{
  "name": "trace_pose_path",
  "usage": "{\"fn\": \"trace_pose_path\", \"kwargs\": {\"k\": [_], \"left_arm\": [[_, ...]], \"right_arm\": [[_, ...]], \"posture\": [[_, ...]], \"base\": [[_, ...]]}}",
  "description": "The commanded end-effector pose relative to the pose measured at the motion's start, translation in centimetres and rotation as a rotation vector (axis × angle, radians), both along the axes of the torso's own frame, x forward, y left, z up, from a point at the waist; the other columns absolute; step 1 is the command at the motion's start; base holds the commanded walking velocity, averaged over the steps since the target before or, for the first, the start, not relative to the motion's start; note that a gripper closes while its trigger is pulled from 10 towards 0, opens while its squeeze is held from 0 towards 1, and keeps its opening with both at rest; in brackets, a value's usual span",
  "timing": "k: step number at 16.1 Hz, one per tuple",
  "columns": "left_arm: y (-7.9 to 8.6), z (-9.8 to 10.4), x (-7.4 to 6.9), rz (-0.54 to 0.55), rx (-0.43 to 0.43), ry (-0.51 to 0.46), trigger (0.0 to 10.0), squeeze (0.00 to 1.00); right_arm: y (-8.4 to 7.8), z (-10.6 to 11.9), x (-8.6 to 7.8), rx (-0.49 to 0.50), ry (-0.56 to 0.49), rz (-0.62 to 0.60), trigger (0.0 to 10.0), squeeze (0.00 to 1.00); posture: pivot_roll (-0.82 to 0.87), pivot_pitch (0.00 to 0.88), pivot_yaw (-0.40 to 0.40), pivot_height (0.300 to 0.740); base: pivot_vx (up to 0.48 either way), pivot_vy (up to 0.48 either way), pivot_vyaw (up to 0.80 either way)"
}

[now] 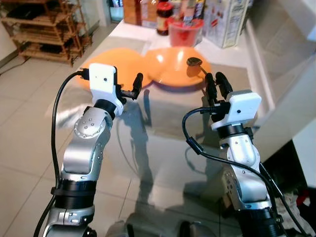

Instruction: Setting the table

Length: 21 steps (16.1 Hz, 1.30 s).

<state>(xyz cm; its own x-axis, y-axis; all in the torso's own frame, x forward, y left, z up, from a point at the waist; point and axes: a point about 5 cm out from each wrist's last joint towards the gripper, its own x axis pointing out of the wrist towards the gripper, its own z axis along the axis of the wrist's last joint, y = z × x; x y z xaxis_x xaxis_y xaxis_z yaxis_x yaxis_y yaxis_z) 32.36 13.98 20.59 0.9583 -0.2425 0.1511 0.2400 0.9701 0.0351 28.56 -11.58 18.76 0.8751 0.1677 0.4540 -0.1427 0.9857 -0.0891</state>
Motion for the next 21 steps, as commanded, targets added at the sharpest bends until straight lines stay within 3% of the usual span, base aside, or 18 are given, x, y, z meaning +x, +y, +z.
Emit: {"fn": "trace_pose_path", "kwargs": {"k": [1, 4, 8, 13, 18, 21], "left_arm": [[-0.17, 0.11, 0.08, -0.009, 0.002, -0.004, 10.0, 0.00], [-0.19, 0.12, 0.15, -0.012, 0.003, -0.005, 10.0, 0.00], [-0.36, 0.31, 0.11, -0.034, 0.016, -0.028, 10.0, 0.00], [-0.62, 0.37, 0.01, -0.055, 0.007, -0.035, 10.0, 0.00], [-0.77, 0.26, -0.10, -0.069, 0.007, -0.032, 10.0, 0.00], [-0.80, 0.23, -0.09, -0.061, 0.005, -0.027, 10.0, 0.00]], "right_arm": [[-0.03, 0.01, -0.04, 0.001, 0.001, -0.005, 0.0, 0.00], [-0.06, -0.07, -0.05, 0.000, 0.003, -0.006, 0.0, 0.00], [-0.10, -0.18, -0.11, -0.005, 0.006, -0.012, 0.0, 0.00], [-0.21, -0.45, -0.12, -0.009, 0.026, -0.017, 0.0, 0.00], [-0.32, -0.51, -0.20, -0.022, 0.027, -0.024, 0.0, 0.00], [-0.34, -0.57, -0.24, -0.027, 0.029, -0.021, 0.0, 0.00]], "posture": [[-0.02, 0.021, -0.003, 0.727], [-0.02, 0.021, -0.003, 0.727], [-0.02, 0.025, 0.000, 0.727], [-0.03, 0.029, 0.002, 0.727], [-0.03, 0.031, 0.000, 0.727], [-0.04, 0.032, 0.000, 0.727]], "base": [[-0.480, 0.000, 0.00], [-0.444, 0.000, 0.00], [0.000, 0.000, 0.00], [0.000, 0.000, -0.72], [0.000, 0.000, 0.00], [0.000, -0.480, 0.00]]}}
